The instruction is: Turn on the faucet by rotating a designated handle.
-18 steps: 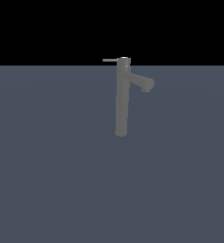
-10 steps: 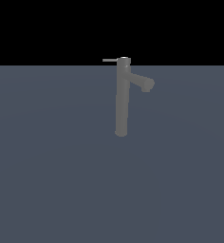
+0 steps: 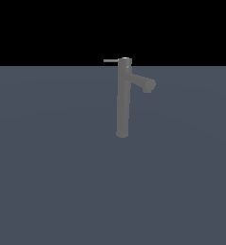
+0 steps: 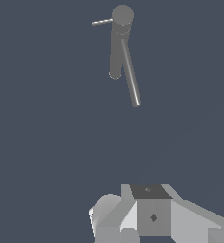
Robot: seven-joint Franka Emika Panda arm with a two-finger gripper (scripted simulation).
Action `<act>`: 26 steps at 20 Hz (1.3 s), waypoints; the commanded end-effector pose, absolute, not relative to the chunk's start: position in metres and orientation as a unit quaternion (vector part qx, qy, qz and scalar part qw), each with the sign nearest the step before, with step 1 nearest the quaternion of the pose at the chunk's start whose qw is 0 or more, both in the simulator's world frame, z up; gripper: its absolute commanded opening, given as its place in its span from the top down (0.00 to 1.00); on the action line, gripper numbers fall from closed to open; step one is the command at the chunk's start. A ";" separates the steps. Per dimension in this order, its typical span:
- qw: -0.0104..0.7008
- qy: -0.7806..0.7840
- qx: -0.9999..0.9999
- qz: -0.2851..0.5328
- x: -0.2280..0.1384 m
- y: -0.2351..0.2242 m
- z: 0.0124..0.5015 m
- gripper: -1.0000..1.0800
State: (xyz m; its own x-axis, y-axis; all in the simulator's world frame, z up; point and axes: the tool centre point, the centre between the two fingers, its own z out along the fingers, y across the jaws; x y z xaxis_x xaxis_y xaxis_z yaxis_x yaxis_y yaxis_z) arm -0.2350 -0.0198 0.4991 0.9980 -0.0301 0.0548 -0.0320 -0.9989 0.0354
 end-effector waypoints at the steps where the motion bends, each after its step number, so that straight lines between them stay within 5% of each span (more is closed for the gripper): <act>1: 0.018 -0.014 0.999 0.027 -0.231 -0.020 0.499 1.00; 11: 0.016 0.000 1.000 0.023 -0.187 -0.017 0.494 1.00; 26: 0.010 0.038 0.999 0.014 -0.067 -0.008 0.452 1.00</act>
